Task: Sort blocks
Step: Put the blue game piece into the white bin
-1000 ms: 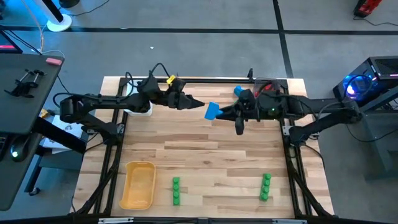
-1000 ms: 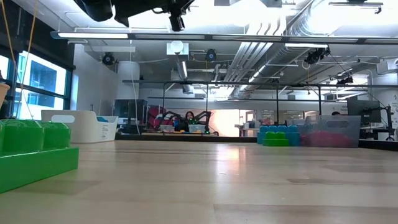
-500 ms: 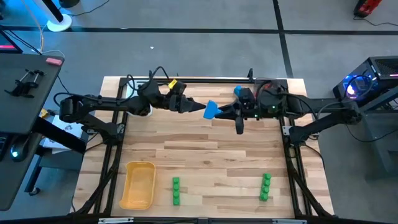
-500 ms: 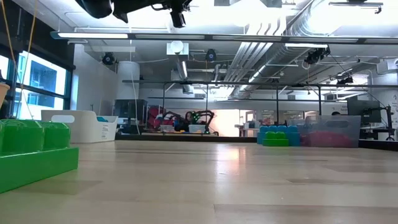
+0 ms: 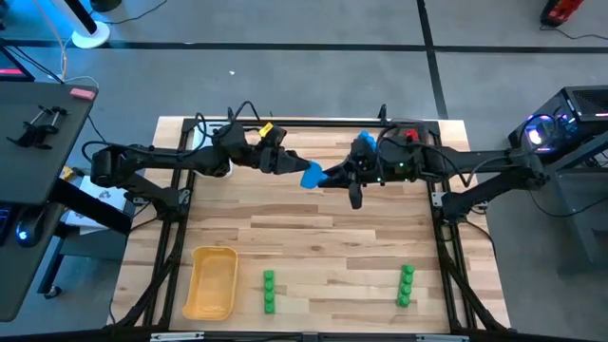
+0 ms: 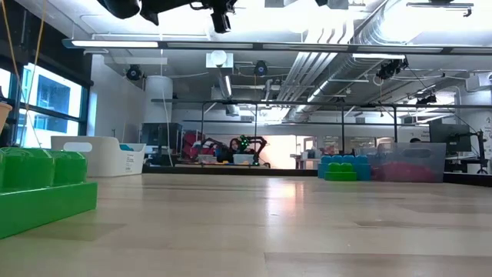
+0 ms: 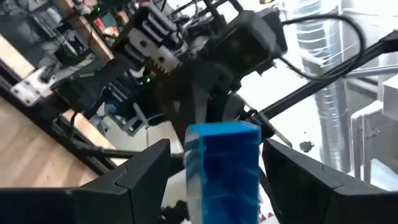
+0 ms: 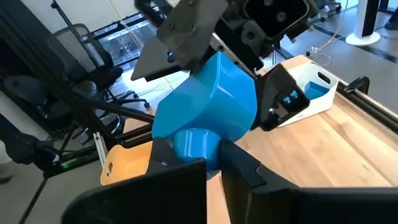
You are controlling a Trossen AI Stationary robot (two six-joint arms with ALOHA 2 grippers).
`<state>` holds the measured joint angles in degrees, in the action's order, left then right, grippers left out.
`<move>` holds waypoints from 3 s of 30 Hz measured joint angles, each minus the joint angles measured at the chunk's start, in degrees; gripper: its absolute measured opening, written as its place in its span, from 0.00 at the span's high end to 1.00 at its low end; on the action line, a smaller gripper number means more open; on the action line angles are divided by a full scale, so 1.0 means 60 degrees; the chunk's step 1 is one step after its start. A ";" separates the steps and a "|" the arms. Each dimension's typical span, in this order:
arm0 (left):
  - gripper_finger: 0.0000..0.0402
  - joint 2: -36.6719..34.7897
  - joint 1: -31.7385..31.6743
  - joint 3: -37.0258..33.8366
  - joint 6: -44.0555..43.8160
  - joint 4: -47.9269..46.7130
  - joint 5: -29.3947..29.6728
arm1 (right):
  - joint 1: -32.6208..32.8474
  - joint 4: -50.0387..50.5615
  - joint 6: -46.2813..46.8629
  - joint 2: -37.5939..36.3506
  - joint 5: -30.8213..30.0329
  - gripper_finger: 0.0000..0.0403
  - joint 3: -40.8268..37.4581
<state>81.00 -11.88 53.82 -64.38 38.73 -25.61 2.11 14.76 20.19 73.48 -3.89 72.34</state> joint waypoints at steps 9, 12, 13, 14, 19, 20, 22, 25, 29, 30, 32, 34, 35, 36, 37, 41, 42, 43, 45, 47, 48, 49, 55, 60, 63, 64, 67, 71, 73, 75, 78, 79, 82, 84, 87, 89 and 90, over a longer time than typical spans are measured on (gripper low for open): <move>0.39 0.0002 0.0155 0.0000 0.0508 -0.0139 -0.0409 | -0.0188 0.0330 0.0364 0.0028 0.0056 1.00 0.0000; 0.39 0.0002 0.0234 0.0000 0.0754 -0.0448 -0.0317 | -0.0228 0.0251 0.0333 0.0034 0.0018 1.00 0.0000; 0.39 0.0002 0.0254 0.0000 0.0816 -0.0660 -0.0289 | -0.0229 0.0228 0.0322 0.0044 -0.0021 1.00 0.0000; 0.39 0.0002 0.0272 0.0000 0.0827 -0.0891 -0.0210 | -0.0229 0.0219 0.0322 0.0050 -0.0021 1.00 0.0000; 0.39 0.0000 0.0259 0.0000 0.0974 -0.1274 0.0103 | -0.0229 0.0228 0.0338 0.0079 -0.0024 1.00 -0.0003; 0.39 0.0002 0.0259 0.0000 0.0998 -0.1287 0.0200 | -0.0229 0.0239 0.0338 0.0081 -0.0006 1.00 -0.0004; 0.39 0.0002 0.0257 0.0000 0.0998 -0.1312 0.0448 | -0.0229 0.0271 0.0338 0.0079 0.0029 1.00 -0.0004; 0.39 0.0002 0.0235 0.0000 0.1006 -0.1200 0.0600 | -0.0229 0.0302 0.0391 0.0079 0.0058 1.00 -0.0004; 0.41 0.0001 0.0241 0.0000 0.1011 -0.1350 0.0597 | -0.0229 0.0339 0.0383 0.0079 0.0085 1.00 -0.0004; 0.44 0.0002 0.0245 0.0000 0.1040 -0.1411 0.0581 | -0.0229 0.0361 0.0380 0.0079 0.0085 1.00 -0.0006; 0.51 -0.0002 0.0244 0.0000 0.1187 -0.1463 0.0554 | -0.0229 0.0363 0.0322 0.0079 0.0081 1.00 -0.0007; 0.62 -0.0009 0.0245 0.0000 0.1267 -0.1446 0.0543 | -0.0231 0.0354 0.0298 0.0079 0.0075 1.00 -0.0007; 0.68 -0.0009 0.0245 0.0000 0.1261 -0.1453 0.0544 | -0.0229 0.0357 0.0261 0.0079 0.0077 0.99 -0.0011; 0.74 -0.0013 0.0238 0.0000 0.1266 -0.1460 0.0536 | -0.0229 0.0357 0.0226 0.0079 0.0043 0.99 -0.0011; 0.80 -0.0013 0.0216 0.0000 0.1281 -0.1458 0.0541 | -0.0226 0.0357 0.0199 0.0076 -0.0021 0.98 -0.0011; 0.85 -0.0013 0.0087 0.0000 0.1341 -0.1463 0.0616 | -0.0222 0.0315 0.0070 0.0074 -0.0550 0.92 -0.0011; 0.85 -0.0013 0.0028 0.0000 0.1344 -0.1467 0.0613 | -0.0221 0.0296 0.0092 0.0067 -0.0742 0.89 -0.0011; 0.85 -0.0013 -0.0043 0.0000 0.1344 -0.1490 0.0582 | -0.0219 0.0266 0.0142 0.0060 -0.0945 0.87 -0.0011; 0.85 -0.0002 -0.0237 0.0000 0.1314 -0.1559 0.0286 | -0.0219 0.0337 0.0282 -0.0053 -0.1166 0.80 -0.0011; 0.85 -0.0056 -0.0474 0.0000 0.1291 -0.1661 0.0028 | -0.0219 0.0471 0.0302 -0.0254 -0.1422 0.73 -0.0011; 0.85 -0.0103 -0.0607 0.0000 0.1337 -0.1670 -0.0100 | -0.0219 0.0568 0.0280 -0.0377 -0.1597 0.69 -0.0011; 0.85 -0.0202 -0.0773 0.0000 0.1362 -0.1785 -0.0263 | -0.0219 0.0696 0.0225 -0.0520 -0.1767 0.66 -0.0011; 0.86 -0.1380 -0.2112 0.0000 0.3021 -0.4674 -0.0120 | -0.0222 0.1433 0.0345 -0.1434 -0.2112 0.55 -0.0004; 0.86 -0.2966 -0.3258 0.0015 0.5673 -1.0631 0.3733 | -0.0219 0.2409 0.0934 -0.1721 -0.2111 0.54 -0.0004; 0.87 -0.3665 -0.3685 -0.0177 0.6304 -1.3580 0.7117 | -0.0220 0.2720 0.0970 -0.1651 -0.2112 0.54 -0.0004; 0.87 -0.3817 -0.3822 -0.0292 0.6328 -1.4122 0.7985 | -0.0222 0.2721 0.0947 -0.1597 -0.2112 0.54 -0.0004; 0.84 -0.3995 -0.4435 -0.0633 0.6317 -1.4637 0.9082 | -0.0245 0.2688 0.0797 -0.1386 -0.2127 0.54 -0.0004; 0.75 -0.3574 -0.5201 -0.0920 0.6455 -1.4479 0.8725 | -0.0346 0.2667 0.0835 -0.1141 -0.2179 0.54 -0.0004; 0.71 -0.3201 -0.5478 -0.0925 0.6516 -1.4582 0.8779 | -0.0357 0.2681 0.0907 -0.1049 -0.2096 0.54 -0.0004; 0.67 -0.2904 -0.5720 -0.0925 0.6653 -1.4592 0.8926 | -0.0354 0.2681 0.0921 -0.1036 -0.2001 0.54 -0.0004; 0.61 -0.2633 -0.5947 -0.0925 0.6913 -1.4596 0.8974 | -0.0297 0.2667 0.1233 -0.1087 -0.1969 0.54 -0.0004; 0.59 -0.2611 -0.5981 -0.0925 0.6920 -1.4588 0.8987 | -0.0266 0.2686 0.1355 -0.1126 -0.1927 0.54 -0.0004; 0.54 -0.2610 -0.5974 -0.0925 0.6921 -1.4455 0.8993 | -0.0153 0.2689 0.1384 -0.1275 -0.1918 0.54 -0.0004; 0.51 -0.2610 -0.5974 -0.0925 0.6904 -1.4400 0.8988 | -0.0095 0.2694 0.1384 -0.1340 -0.1905 0.54 -0.0004; 0.48 -0.2607 -0.5974 -0.0812 0.6365 -1.4376 0.8557 | -0.0080 0.2718 0.1411 -0.1390 -0.1882 0.54 -0.0004; 0.47 -0.2637 -0.5974 -0.0714 0.5836 -1.4125 0.7561 | -0.0084 0.2781 0.1594 -0.1433 -0.1920 0.54 -0.0004; 0.46 -0.2678 -0.5953 -0.0697 0.5645 -1.3865 0.6906 | -0.0085 0.2901 0.1731 -0.1447 -0.2070 0.54 -0.0004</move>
<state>64.93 -47.60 49.64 -30.51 -44.46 15.83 1.60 32.17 30.57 64.79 -16.31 72.31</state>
